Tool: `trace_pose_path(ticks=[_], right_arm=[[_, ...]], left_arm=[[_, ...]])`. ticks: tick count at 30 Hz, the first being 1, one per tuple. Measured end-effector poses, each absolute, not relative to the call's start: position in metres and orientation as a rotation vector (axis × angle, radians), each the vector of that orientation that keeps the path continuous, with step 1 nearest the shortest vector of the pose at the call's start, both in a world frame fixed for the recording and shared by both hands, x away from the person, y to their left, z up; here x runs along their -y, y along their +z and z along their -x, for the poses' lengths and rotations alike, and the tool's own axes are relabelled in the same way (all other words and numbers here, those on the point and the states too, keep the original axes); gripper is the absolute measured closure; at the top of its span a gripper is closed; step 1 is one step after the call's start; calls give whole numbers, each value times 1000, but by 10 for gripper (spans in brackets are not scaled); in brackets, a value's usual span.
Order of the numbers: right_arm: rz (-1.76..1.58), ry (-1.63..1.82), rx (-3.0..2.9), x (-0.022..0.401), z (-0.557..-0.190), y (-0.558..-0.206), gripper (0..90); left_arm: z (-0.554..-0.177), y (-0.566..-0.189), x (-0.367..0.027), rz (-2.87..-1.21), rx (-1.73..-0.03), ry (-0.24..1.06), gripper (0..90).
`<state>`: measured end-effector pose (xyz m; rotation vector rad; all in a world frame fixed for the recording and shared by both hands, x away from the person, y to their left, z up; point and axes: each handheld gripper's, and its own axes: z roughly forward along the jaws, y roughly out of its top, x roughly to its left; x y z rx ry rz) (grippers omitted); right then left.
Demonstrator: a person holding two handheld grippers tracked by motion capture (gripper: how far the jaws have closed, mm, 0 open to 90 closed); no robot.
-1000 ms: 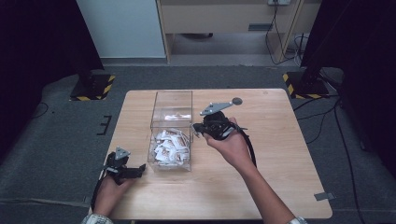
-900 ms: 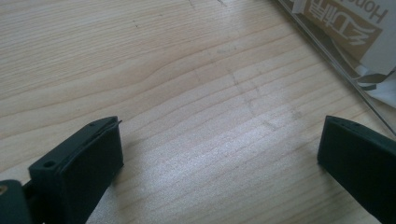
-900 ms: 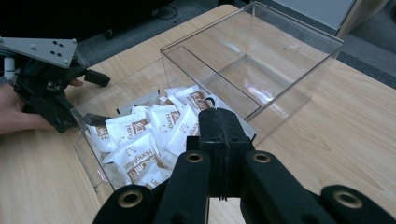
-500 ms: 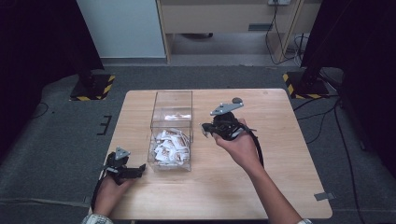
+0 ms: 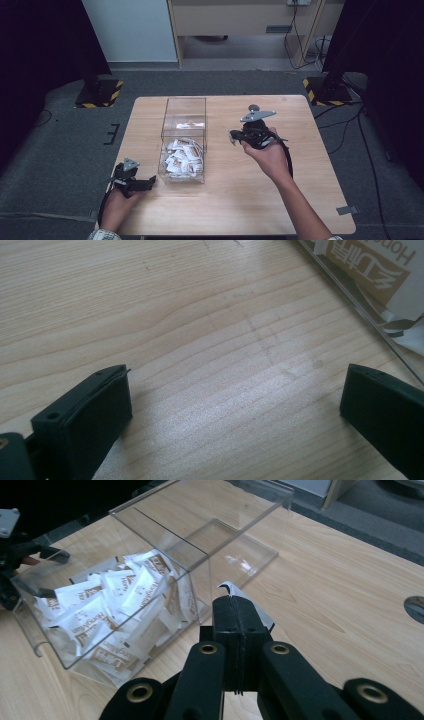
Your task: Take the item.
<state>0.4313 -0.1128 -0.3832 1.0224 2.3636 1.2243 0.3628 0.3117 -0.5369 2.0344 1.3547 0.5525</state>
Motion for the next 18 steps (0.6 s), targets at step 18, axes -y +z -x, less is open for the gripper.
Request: trace_pose_path(ticks=[18], right_arm=[[-1088,1204,-2313,132,-447,-395,900]], left_arm=[[-363,-537,-312,-2034,-1355,553,0]])
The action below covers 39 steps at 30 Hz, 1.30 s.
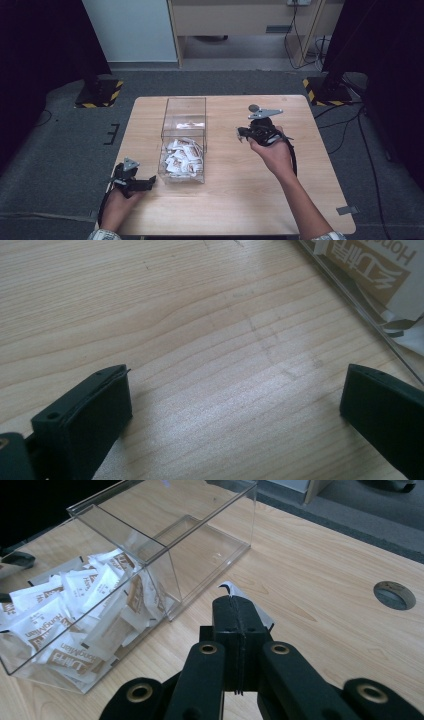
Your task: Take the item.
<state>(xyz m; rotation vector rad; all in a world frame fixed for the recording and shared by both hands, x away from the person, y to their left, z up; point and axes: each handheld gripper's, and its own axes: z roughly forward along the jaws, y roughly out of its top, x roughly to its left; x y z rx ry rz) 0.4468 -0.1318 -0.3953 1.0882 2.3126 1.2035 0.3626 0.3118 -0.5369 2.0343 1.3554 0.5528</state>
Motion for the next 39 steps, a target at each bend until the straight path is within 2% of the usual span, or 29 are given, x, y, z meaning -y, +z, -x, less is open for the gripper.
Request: trace_pose_path(ticks=[27,39], right_arm=[[-1242,1112,-2269,173,-461,-439,900],[-1294,1087,-2251,179,-469,-455,900]], left_arm=[[-363,-537,-312,-2034,-1356,553,0],[-362,-537,-312,-2034,-1357,553,0]])
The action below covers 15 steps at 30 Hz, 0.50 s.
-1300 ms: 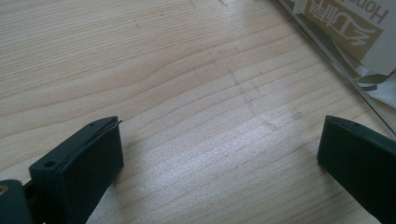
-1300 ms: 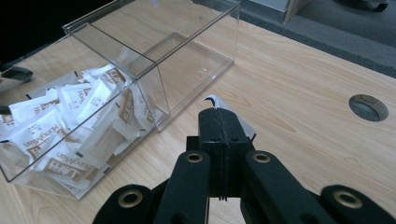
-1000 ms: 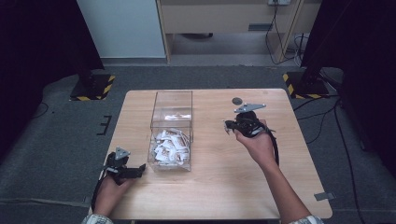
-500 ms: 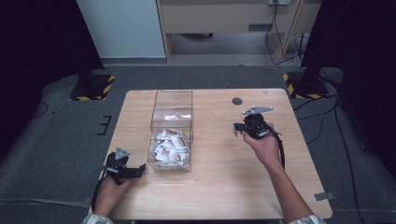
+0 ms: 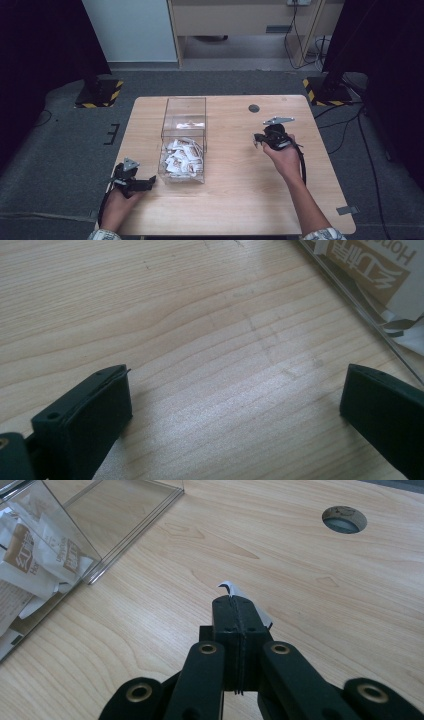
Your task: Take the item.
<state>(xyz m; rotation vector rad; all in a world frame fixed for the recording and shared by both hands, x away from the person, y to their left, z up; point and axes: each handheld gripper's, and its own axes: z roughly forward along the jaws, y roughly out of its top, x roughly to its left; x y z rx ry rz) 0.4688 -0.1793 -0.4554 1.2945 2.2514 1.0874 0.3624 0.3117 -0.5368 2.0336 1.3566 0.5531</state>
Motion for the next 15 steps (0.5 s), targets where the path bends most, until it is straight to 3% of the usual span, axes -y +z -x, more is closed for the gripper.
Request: trace_pose_path(ticks=[15], right_arm=[[-1315,1084,-2258,163,-475,-469,896]], left_arm=[[-362,-537,-312,-2034,-1357,553,0]])
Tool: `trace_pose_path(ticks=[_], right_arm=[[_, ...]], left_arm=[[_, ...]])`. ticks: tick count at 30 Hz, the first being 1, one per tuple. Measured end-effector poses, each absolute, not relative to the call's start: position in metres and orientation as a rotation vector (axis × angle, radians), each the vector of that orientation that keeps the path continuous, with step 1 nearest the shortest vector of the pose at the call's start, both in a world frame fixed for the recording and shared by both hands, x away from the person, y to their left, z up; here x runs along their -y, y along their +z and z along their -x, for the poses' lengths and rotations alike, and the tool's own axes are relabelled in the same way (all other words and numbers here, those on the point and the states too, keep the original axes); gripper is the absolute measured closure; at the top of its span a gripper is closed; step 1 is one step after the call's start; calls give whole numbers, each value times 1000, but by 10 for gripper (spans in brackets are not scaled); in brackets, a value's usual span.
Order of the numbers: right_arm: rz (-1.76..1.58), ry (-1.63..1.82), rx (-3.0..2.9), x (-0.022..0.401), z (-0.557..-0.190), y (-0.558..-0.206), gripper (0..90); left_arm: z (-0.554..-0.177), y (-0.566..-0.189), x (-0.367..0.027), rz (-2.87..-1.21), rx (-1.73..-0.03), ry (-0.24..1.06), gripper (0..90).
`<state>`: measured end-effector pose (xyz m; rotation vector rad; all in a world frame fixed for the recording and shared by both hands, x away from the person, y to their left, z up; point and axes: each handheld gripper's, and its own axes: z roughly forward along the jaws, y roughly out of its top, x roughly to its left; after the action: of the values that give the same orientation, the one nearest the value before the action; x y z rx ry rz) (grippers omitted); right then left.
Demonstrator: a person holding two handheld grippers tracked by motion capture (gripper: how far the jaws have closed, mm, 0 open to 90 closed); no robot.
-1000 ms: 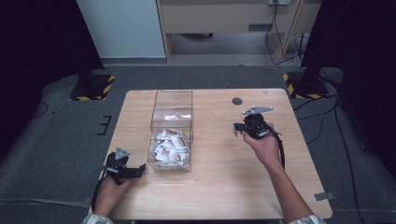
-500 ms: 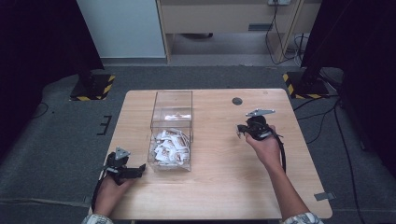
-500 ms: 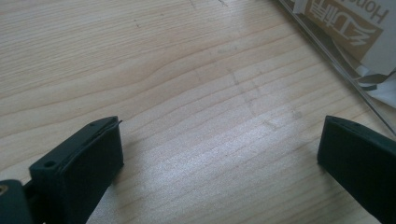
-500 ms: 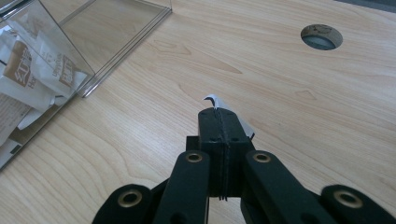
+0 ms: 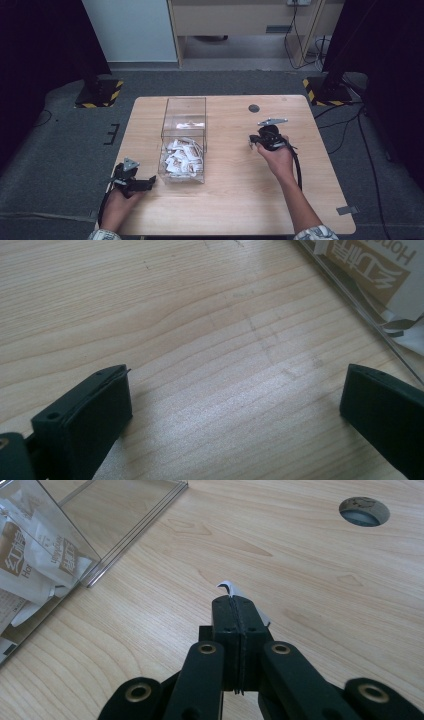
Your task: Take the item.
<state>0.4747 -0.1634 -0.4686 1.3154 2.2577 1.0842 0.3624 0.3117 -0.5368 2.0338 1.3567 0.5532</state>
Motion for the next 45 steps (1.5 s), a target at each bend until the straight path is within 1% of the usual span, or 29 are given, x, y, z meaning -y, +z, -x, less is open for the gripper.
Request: trace_pose_path(ticks=[15,18,21,22,23,29,32,35,40,43,44,45], right_arm=[[-1300,1061,-2301,143,-480,-481,889],[-1304,1062,-2304,140,-481,-483,863],[-1305,1064,-2296,138,-480,-482,773],[-1305,1064,-2296,138,-480,-482,773],[-1321,1066,-2288,138,-480,-481,726],[-1328,1087,-2280,137,-478,-476,681],[-1330,1099,-2282,136,-477,-474,619],[-1333,1103,-2286,136,-476,-473,610],[-1323,1131,-2290,135,-472,-467,517],[-1321,1131,-2283,136,-468,-462,388],[-1321,1131,-2283,136,-468,-462,388],[-1318,1110,-2287,136,-466,-461,296]], left_arm=[[-362,-537,-312,-2034,-1357,554,0],[-362,-537,-312,-2033,-1357,553,0],[-362,-537,-312,-2034,-1357,553,0],[-362,-537,-312,-2034,-1357,553,0],[-362,-537,-312,-2033,-1357,553,0],[-362,-537,-312,-2034,-1357,553,0],[-362,-537,-312,-2034,-1357,553,0],[-362,-537,-312,-2034,-1357,554,0],[-362,-537,-312,-2034,-1357,553,0],[-362,-537,-312,-2034,-1357,554,0],[-362,-537,-312,-2034,-1357,553,0],[-362,-537,-312,-2033,-1357,553,0]])
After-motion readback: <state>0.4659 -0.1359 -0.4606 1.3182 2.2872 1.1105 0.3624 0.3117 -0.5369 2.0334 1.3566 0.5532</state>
